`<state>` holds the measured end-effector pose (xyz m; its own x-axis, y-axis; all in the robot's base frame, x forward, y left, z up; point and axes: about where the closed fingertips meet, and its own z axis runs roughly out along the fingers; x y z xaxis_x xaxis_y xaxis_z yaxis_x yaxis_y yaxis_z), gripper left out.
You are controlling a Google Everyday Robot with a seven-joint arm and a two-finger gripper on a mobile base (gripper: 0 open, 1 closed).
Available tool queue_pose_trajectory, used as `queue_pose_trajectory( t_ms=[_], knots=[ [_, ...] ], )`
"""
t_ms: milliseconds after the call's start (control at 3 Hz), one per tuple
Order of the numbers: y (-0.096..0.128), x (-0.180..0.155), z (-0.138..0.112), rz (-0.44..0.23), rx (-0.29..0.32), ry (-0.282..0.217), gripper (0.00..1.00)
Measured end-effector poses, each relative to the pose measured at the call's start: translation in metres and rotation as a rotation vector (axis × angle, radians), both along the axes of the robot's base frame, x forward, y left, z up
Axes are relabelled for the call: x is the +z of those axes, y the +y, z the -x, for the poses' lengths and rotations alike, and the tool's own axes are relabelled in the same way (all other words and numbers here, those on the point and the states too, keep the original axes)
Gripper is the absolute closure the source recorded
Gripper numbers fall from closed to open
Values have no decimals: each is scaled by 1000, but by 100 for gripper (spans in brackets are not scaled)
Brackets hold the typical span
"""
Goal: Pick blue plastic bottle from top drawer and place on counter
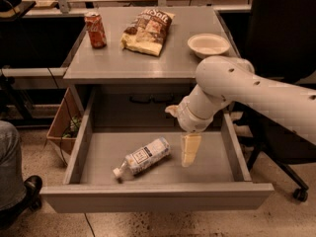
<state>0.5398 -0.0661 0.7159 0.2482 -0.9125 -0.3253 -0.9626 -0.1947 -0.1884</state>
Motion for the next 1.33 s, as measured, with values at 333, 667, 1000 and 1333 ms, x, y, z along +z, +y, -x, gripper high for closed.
queue_pose_trajectory(
  t_ms=[333, 667, 1000, 1333],
  knots=[
    [41, -38, -11, -53, 56, 23, 0],
    [69, -72, -21, -78, 104, 28, 0],
    [81, -106, -24, -83, 99, 74, 21],
    [85, -115, -25, -81, 84, 103, 44]
  ],
)
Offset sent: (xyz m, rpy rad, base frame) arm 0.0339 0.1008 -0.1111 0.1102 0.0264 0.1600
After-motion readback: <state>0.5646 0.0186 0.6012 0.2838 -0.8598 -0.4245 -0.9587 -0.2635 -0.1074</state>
